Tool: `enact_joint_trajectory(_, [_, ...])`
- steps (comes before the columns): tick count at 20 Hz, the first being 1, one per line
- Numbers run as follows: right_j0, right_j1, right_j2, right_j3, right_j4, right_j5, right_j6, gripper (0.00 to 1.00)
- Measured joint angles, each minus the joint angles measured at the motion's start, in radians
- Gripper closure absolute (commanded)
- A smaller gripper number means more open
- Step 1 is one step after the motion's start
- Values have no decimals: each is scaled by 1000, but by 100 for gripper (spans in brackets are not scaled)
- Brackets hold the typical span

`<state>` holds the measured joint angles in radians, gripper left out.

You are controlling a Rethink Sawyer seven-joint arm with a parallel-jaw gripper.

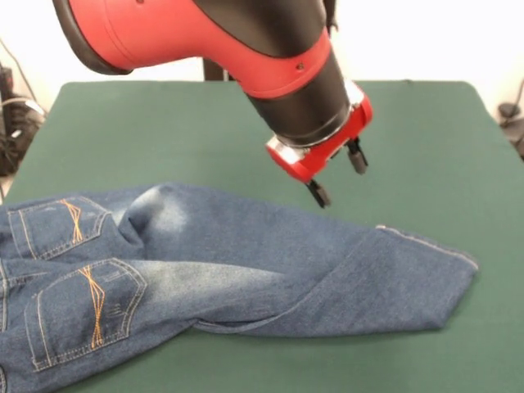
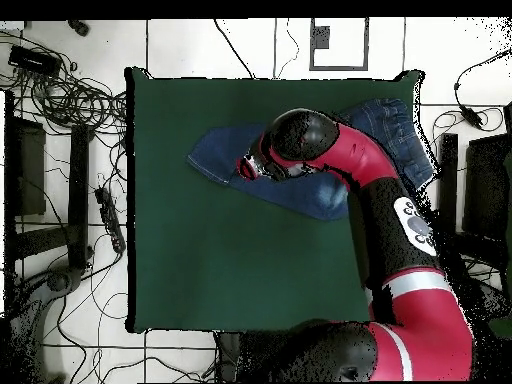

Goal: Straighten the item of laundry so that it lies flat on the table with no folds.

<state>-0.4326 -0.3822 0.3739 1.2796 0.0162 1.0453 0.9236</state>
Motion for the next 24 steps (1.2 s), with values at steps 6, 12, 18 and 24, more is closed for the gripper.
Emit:
enact_joint_trajectory(6, [-20, -4, 0, 37, -26, -52, 0, 0])
enact_joint_trajectory(12, [-57, 1, 4, 82, -84, -287, 0, 0])
enact_joint_trajectory(18, [-105, 7, 39, 122, -137, -487, 0, 0])
enact_joint_trajectory(24, [-152, 10, 88, 153, -167, -561, 0, 0])
